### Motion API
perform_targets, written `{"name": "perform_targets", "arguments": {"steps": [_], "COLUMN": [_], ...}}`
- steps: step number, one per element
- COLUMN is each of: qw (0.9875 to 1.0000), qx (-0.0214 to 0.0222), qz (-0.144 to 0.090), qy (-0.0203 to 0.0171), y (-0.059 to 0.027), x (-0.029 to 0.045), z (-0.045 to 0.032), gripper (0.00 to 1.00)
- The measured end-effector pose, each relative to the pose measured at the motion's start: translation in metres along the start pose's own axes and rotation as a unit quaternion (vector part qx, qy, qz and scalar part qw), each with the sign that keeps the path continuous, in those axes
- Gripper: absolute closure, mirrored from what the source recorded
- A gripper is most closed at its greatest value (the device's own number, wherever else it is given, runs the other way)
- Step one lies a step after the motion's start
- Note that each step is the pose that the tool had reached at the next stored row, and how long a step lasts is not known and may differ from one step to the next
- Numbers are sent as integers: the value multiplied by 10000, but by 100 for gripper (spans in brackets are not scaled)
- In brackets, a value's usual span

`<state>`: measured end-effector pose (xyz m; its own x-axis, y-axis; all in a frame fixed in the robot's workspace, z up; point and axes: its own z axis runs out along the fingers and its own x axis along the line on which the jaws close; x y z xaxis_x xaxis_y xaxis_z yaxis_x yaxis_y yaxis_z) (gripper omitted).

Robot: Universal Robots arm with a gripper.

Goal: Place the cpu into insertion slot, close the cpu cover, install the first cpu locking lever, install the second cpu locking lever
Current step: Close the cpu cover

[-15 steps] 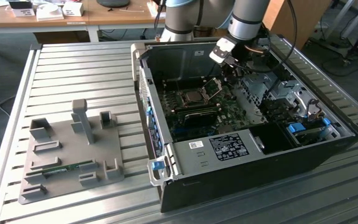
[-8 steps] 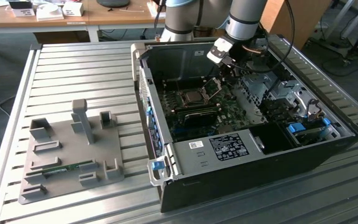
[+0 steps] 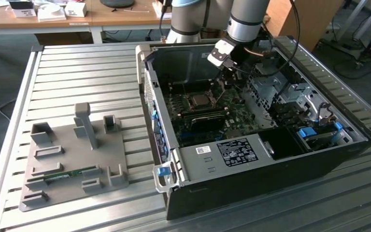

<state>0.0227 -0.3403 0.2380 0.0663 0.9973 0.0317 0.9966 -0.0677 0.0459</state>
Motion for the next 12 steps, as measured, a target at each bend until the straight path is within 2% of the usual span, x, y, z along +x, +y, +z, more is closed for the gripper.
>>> {"name": "perform_targets", "arguments": {"steps": [5, 12], "qw": [10000, 10000], "qx": [0, 0], "qz": [1, 0], "qy": [0, -2], "y": [-108, -109], "x": [-7, -7], "z": [-1, 0], "gripper": [89, 89]}}
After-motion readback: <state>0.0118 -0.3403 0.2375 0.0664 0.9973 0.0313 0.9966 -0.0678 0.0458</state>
